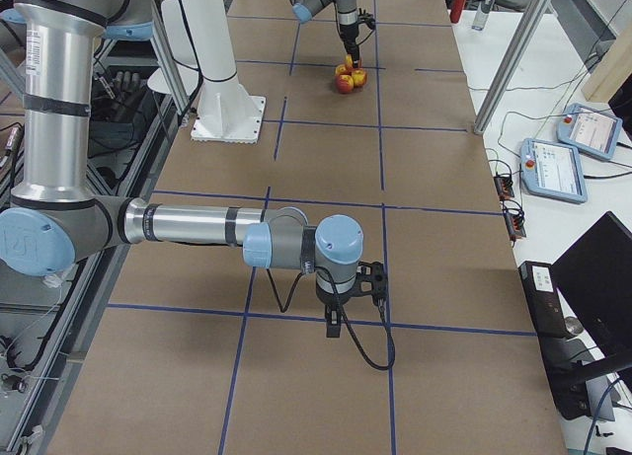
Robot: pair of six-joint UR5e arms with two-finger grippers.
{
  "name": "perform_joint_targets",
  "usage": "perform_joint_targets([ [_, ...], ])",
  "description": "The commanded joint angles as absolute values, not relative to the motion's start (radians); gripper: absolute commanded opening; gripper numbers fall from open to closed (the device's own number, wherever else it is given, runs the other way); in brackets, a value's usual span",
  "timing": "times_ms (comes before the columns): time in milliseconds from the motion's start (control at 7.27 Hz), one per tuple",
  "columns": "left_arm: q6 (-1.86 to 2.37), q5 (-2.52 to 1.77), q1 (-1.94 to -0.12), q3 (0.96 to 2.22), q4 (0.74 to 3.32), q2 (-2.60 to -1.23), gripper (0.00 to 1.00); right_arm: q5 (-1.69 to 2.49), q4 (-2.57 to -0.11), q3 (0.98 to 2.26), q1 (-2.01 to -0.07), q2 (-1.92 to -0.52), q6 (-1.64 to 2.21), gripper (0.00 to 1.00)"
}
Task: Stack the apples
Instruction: 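Lower the apple onto the top of the cluster and open the left gripper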
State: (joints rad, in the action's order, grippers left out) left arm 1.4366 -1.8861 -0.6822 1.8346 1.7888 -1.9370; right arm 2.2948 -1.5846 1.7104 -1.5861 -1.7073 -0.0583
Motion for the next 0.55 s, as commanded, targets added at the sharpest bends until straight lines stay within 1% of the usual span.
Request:
perform_joint_targets([
  [0,1.44,-1.876,-0.678,1.833,1.787,-1.934,0.13,2.295,-1.585,1.71,-1.586,-1.707,-0.058,1.0],
  [138,1.44,-1.878,-0.677,1.832,1.787,-1.931,0.17,2.295,-1.585,1.71,-1.586,-1.707,-0.058,1.0],
  [275,1.44,-1.879,-0.676,1.825,1.789,-1.933,0.25,2.295,-1.585,1.71,-1.586,-1.707,-0.058,1.0],
  [412,1.44,-1.879,-0.676,1.824,1.789,-1.933,0.41,2.295,-1.585,1.71,-1.586,-1.707,-0.058,1.0],
])
